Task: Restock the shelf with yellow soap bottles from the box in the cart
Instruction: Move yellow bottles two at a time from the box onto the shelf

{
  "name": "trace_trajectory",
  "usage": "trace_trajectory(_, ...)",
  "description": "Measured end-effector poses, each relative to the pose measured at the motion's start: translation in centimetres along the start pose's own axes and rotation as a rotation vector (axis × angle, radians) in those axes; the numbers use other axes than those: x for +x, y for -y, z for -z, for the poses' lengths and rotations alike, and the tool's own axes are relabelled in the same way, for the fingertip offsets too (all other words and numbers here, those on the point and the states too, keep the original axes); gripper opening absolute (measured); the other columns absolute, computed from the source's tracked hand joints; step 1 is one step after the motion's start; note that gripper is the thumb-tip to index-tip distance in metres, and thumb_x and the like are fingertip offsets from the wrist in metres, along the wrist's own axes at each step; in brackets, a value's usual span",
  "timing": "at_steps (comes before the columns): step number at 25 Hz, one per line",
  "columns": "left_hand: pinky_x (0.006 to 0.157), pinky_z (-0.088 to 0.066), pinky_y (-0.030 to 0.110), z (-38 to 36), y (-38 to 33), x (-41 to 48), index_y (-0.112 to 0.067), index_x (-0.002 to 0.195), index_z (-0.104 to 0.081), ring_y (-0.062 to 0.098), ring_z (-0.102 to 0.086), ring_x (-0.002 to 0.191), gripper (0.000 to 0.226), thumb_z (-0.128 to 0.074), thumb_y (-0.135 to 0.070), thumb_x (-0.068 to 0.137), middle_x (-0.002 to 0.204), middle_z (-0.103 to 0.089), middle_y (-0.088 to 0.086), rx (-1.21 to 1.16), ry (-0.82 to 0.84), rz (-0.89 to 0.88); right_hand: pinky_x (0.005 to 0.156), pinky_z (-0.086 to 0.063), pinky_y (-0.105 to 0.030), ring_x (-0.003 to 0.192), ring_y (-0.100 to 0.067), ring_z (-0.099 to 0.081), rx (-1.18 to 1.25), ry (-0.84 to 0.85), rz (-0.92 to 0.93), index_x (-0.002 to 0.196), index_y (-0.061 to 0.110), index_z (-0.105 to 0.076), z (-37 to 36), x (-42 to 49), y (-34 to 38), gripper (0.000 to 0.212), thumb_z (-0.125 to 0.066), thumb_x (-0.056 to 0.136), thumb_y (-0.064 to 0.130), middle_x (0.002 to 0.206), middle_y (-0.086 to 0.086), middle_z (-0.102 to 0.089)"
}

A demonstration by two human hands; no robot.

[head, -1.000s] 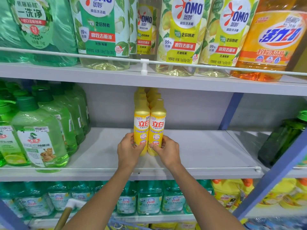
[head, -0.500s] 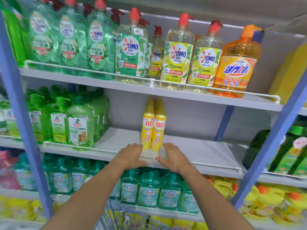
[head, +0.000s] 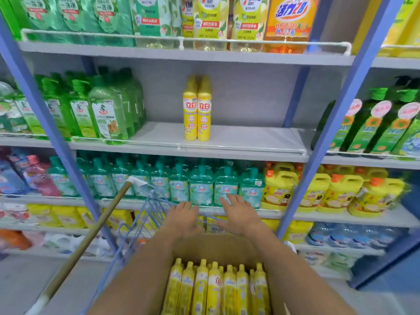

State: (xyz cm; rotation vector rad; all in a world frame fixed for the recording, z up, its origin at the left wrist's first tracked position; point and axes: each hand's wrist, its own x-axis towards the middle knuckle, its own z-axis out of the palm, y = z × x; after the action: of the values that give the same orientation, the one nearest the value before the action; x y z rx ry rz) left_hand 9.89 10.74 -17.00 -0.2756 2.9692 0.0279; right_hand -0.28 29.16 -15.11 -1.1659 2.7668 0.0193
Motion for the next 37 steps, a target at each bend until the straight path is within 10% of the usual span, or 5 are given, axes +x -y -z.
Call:
trace_trajectory(13, 0.105, -0.043, 0.049, -21.1, -0.9, -0.1, -0.012, 0.149, -0.034, 0.034, -0.040, 0.138, 0.081, -0.053, -0.064, 0.091, 0.148, -0.042, 0.013, -0.088, 0.470, -0.030, 0.111, -0.042, -0.051, 0.147, -0.037, -0.028, 0.192, 0.461, -0.229, 0.159, 0.016, -0.021, -21.0, -2.8, -1.8, 0.083, -0.048, 0.097, 0.063, 0.162, -0.013, -0.026)
trace_trajectory(28, 0.102, -0.044, 0.045, -35.7, 1.6, 11.2, -0.005, 0.130, -0.045, 0.037, -0.046, 0.129, 0.060, -0.071, -0.040, 0.089, 0.136, -0.048, 0.020, -0.420, 0.511, 0.259, 0.114, -0.038, -0.044, 0.144, -0.034, -0.035, 0.389, 0.502, -0.441, 0.153, 0.004, -0.028, -36.2, 4.5, -9.1, 0.074, -0.058, 0.099, 0.046, 0.156, -0.016, -0.034)
trace_trajectory(37, 0.088, -0.051, 0.042, -38.1, 1.1, 12.1, -0.005, 0.121, -0.048, 0.039, -0.058, 0.117, 0.051, -0.078, -0.019, 0.082, 0.124, -0.059, 0.020, -0.345, 0.478, 0.372, 0.088, -0.049, -0.042, 0.120, -0.040, -0.057, 0.500, 0.409, -0.651, 0.142, 0.008, -0.039, -40.8, 5.4, -10.2, 0.078, -0.083, 0.081, 0.028, 0.131, -0.020, -0.058)
